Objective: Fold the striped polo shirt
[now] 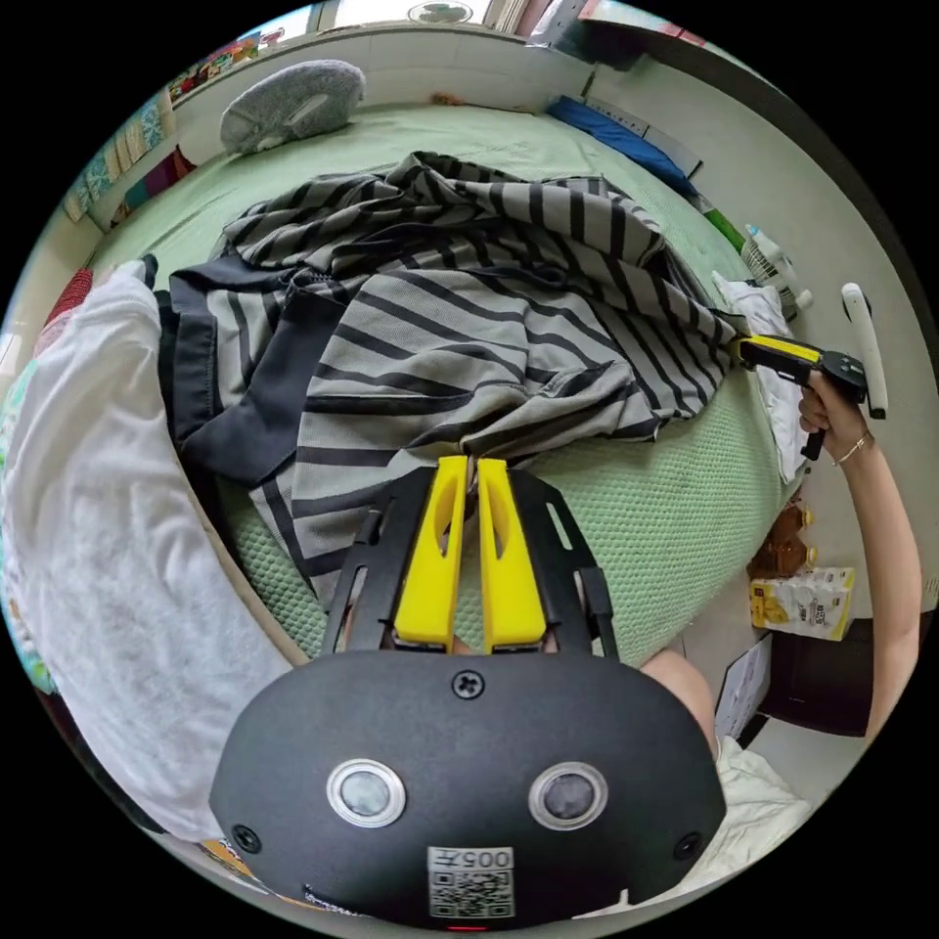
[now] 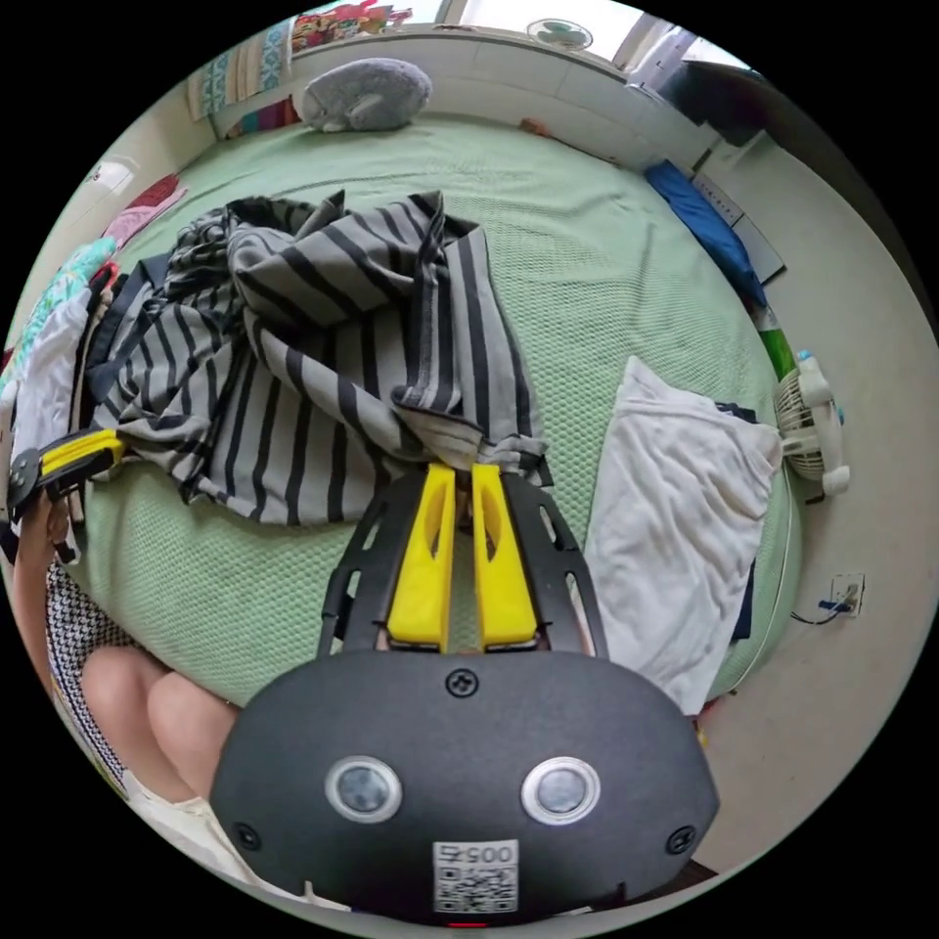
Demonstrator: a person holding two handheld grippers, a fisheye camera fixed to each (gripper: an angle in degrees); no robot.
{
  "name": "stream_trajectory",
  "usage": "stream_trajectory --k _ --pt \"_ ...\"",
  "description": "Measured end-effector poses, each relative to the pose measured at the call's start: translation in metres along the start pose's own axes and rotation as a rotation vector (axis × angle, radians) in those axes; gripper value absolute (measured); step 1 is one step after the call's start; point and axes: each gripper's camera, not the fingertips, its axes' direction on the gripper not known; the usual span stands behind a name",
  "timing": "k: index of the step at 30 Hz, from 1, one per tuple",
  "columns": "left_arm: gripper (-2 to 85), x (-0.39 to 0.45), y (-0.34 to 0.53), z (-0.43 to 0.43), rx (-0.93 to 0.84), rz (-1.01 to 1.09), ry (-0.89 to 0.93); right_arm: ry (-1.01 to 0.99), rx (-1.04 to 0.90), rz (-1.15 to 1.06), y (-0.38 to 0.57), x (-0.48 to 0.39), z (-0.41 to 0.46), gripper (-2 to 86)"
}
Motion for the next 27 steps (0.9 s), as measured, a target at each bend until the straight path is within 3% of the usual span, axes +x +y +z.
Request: stream_trajectory --k 5,10,17,20,22,27 --pt "1.2 0.009 0.015 -0.108 0.188 0.004 -0.033 -0.15 0.073 0.039 0.016 0.035 -0.067 -1.4" --pt "0.5 0.013 0.072 -0.238 0.319 0.065 -0.108 -0.258 0.016 -0.193 0.075 0.025 -0.144 -1.5" --pt "0.5 -0.03 0.185 -0.281 0.32 -0.011 -0.079 -0.605 -0.126 -0.481 0.167 -0.05 -0.168 1.4" --pt "0.5 -0.064 0.228 -0.271 0.272 -0.115 -0.02 -0.566 -0.077 -0.489 0.163 -0.062 -0.168 6.5" --pt "0.5 -0.078 0.256 -0.26 0.238 -0.149 0.004 -0.445 0.008 -0.418 0.139 -0.053 -0.163 8.0" --pt "0.5 -0.092 0.29 -0.257 0.253 -0.176 0.0 -0.293 0.01 -0.227 0.07 -0.026 -0.107 11.3"
